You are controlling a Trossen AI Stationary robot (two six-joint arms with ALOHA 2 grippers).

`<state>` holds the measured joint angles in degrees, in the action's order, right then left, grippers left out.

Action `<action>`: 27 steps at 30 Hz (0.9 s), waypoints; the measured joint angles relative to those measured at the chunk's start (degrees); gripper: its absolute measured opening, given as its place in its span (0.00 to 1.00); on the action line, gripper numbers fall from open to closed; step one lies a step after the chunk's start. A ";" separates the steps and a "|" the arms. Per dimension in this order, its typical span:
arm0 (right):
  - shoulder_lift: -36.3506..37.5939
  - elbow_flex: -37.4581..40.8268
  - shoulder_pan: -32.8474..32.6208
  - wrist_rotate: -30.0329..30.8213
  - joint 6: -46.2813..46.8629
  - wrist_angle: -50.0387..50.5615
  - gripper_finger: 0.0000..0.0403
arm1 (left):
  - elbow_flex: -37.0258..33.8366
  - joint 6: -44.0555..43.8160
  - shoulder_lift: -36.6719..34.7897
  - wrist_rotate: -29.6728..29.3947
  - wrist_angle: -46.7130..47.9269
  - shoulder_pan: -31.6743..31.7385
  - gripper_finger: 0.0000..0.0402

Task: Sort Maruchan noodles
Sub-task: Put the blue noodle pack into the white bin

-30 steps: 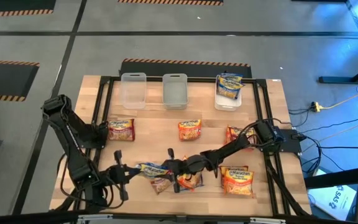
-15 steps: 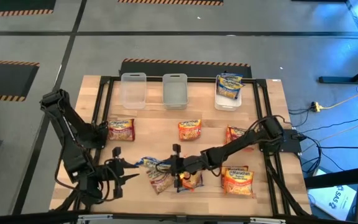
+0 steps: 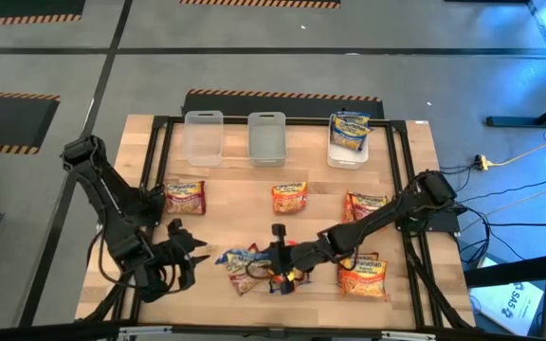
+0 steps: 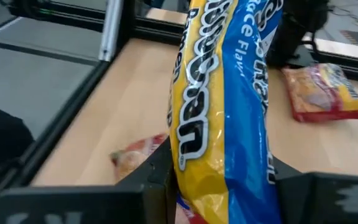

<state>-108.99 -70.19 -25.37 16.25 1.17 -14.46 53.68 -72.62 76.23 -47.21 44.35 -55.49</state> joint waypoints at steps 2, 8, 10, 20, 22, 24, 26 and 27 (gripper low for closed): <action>0.00 0.00 -0.01 -0.16 -0.01 -0.29 0.23 | -1.10 2.28 0.02 0.84 -2.37 1.26 0.48; -0.02 0.00 0.44 0.74 0.11 -0.28 0.23 | -1.58 5.79 0.02 2.14 -5.90 4.69 0.53; -0.02 0.00 0.37 0.95 0.05 -0.06 0.23 | -1.58 8.42 0.02 3.38 -7.39 4.93 0.53; -0.07 0.00 0.38 1.72 0.46 1.74 0.24 | -1.58 13.74 0.02 3.21 -10.54 3.72 0.53; -0.31 0.00 0.38 1.25 0.26 0.68 0.24 | -1.58 15.41 0.02 2.28 -12.27 3.70 0.53; -0.91 0.00 0.38 0.74 -0.28 -1.01 0.24 | -1.58 16.79 0.03 1.14 -14.22 3.73 0.53; -1.77 0.00 0.38 0.67 -0.44 -2.61 0.24 | -1.58 18.68 0.62 0.84 -17.09 4.19 0.53; -2.00 0.00 0.38 0.67 -0.58 -2.88 0.24 | -1.58 19.57 1.07 1.30 -18.27 4.55 0.53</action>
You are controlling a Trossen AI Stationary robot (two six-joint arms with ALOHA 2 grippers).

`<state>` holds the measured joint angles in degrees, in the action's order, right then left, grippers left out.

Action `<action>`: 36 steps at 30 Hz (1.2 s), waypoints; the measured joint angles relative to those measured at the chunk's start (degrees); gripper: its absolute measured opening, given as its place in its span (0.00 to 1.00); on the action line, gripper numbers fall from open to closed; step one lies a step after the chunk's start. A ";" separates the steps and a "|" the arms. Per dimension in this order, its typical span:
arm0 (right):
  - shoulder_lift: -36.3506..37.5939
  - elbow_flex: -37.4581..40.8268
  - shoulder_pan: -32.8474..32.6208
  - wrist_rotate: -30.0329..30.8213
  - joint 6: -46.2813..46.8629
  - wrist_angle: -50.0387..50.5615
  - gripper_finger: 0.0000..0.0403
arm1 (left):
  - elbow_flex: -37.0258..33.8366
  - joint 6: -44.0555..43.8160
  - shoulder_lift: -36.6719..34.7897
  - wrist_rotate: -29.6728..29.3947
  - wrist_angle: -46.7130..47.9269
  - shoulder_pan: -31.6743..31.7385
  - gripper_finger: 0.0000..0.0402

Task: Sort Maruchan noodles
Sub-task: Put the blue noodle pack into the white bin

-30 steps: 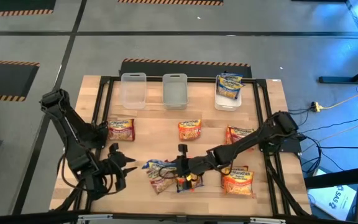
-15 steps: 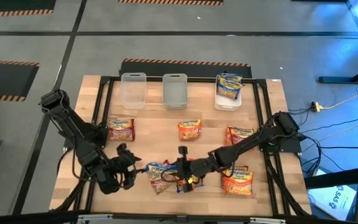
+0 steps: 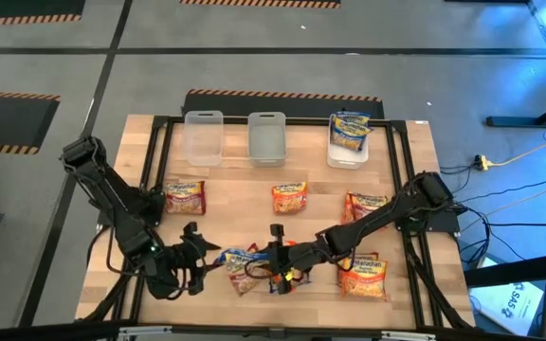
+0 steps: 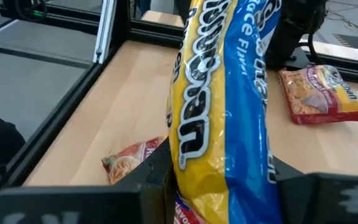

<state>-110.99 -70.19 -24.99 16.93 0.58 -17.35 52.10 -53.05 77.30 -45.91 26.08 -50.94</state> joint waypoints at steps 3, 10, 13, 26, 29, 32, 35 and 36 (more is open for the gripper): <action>-0.75 0.00 0.00 -0.02 -0.91 -3.02 0.24 | 0.00 1.95 1.03 0.35 -2.74 0.22 0.53; -0.93 0.00 -0.12 -2.79 -4.23 -9.01 0.24 | 0.00 3.10 2.69 -0.15 -5.54 1.29 0.52; -0.93 0.00 -0.11 -3.15 -5.34 -10.80 0.24 | 0.00 7.35 3.54 0.22 -9.93 1.82 0.52; -0.92 0.00 0.22 -3.53 -4.10 -10.51 0.24 | -0.02 15.81 4.09 2.39 -13.92 3.36 0.38; -0.90 0.00 0.19 -2.94 -3.91 -10.73 0.24 | -0.04 16.53 4.09 2.33 -13.85 3.43 0.31; -0.91 0.00 0.17 -2.85 -3.61 -10.91 0.25 | -0.04 16.78 4.00 2.08 -13.84 3.34 0.31; -0.90 0.00 0.21 -2.40 -1.33 -10.93 0.33 | -0.04 16.76 3.99 1.83 -13.81 3.19 0.31; -0.90 -0.03 0.24 -2.21 -0.87 -10.55 0.36 | -0.04 16.75 3.89 1.86 -13.62 3.19 0.31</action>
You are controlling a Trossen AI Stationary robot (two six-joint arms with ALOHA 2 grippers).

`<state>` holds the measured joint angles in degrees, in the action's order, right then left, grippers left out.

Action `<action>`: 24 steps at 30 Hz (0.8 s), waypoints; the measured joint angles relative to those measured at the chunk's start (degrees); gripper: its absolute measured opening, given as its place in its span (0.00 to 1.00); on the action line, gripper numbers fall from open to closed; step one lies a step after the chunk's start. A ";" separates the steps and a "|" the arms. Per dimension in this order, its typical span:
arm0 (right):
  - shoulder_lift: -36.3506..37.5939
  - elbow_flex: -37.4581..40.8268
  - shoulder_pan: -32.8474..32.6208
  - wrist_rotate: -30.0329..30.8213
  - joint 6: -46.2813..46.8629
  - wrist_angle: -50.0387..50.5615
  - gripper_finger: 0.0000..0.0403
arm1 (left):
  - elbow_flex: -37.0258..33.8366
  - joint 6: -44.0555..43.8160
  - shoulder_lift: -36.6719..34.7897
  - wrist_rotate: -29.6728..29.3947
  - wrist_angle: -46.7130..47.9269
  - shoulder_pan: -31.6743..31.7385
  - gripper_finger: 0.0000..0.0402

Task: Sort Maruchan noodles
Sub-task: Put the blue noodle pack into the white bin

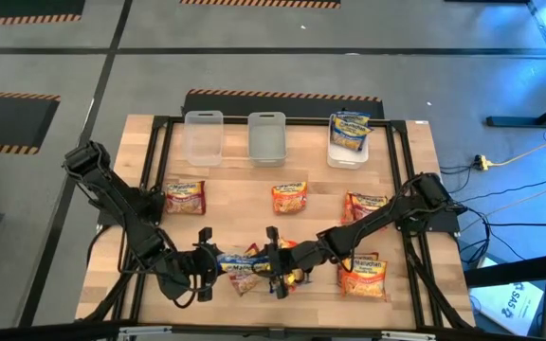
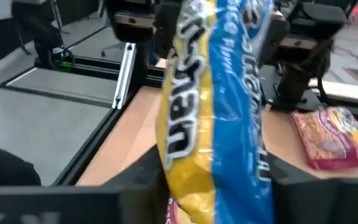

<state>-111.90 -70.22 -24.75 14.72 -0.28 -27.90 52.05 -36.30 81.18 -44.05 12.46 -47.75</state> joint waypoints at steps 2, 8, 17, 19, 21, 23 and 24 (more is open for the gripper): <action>0.25 -0.04 0.09 0.91 0.10 2.64 0.45 | 0.00 -0.49 -0.58 -0.02 1.23 -0.32 0.31; 5.73 -0.04 0.09 3.23 4.98 20.29 0.65 | 0.09 -2.75 -3.15 -0.25 7.09 -2.08 0.31; 9.70 -0.04 0.03 2.97 8.73 21.47 0.73 | 0.07 -3.35 1.73 0.13 10.84 -0.66 0.31; 9.70 -0.04 0.06 2.81 7.03 18.74 0.73 | 0.09 -3.20 3.15 0.22 10.82 -0.22 0.31; 9.70 -0.04 0.07 3.99 5.37 16.59 0.73 | 0.07 -3.18 4.29 0.56 10.94 0.08 0.31; 9.70 -0.02 0.05 4.33 4.63 13.86 0.73 | 0.07 -3.62 4.59 0.34 10.90 0.48 0.31; 9.70 -0.04 0.04 4.26 4.58 12.80 0.73 | 0.07 -3.86 4.59 0.11 10.85 0.70 0.31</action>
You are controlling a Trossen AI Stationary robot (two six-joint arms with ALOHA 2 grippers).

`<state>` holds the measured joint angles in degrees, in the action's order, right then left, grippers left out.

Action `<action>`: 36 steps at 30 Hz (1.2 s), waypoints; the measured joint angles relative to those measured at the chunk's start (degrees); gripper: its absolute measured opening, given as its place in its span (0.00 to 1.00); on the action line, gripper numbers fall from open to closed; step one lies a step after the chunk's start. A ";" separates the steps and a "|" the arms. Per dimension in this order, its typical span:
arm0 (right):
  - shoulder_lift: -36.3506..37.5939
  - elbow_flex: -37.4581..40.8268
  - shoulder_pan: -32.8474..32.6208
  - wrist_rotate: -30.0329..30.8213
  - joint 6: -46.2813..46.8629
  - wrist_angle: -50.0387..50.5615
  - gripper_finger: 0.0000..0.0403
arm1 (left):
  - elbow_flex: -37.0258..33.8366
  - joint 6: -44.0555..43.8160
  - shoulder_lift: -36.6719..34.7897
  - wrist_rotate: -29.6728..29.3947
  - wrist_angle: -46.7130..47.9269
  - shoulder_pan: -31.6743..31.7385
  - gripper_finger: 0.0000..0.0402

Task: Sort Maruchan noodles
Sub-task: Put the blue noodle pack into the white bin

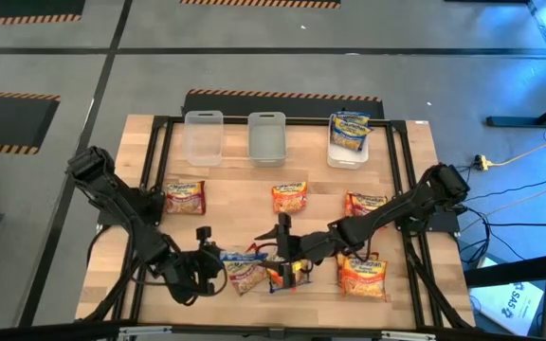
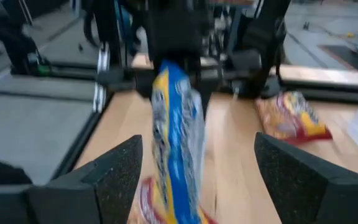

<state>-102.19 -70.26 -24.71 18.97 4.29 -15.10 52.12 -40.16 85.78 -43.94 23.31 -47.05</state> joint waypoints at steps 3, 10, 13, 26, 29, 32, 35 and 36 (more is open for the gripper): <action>-1.14 -0.02 0.09 -0.52 -0.07 -1.99 0.73 | 0.00 0.09 0.02 -0.53 -1.41 0.74 0.31; -4.19 -0.63 1.64 -3.51 3.51 -2.40 0.73 | 0.00 2.80 0.02 -0.07 -3.91 1.78 0.32; -5.79 -3.87 2.22 -6.71 4.41 -0.04 0.73 | 0.00 2.82 0.02 -0.20 -4.23 2.25 0.32; -13.48 -18.59 3.50 -7.67 4.96 22.85 0.72 | 0.00 3.01 0.02 0.22 -5.40 3.17 0.32; -13.27 -18.97 3.84 -7.39 5.33 22.47 0.65 | 0.00 2.99 0.02 0.64 -5.42 3.17 0.32; -13.24 -18.88 3.87 -8.39 5.31 22.74 0.52 | 0.00 2.99 0.02 0.81 -5.40 3.17 0.32; -13.24 -18.88 3.85 -9.34 4.45 22.44 0.38 | 0.00 3.14 0.02 1.48 -5.40 3.17 0.32; -13.24 -18.88 3.85 -9.42 4.36 22.43 0.33 | 0.00 3.12 0.02 1.59 -5.41 3.16 0.32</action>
<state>-115.44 -89.14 -20.86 9.55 8.65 7.33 52.12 -37.04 85.80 -42.35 17.90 -43.88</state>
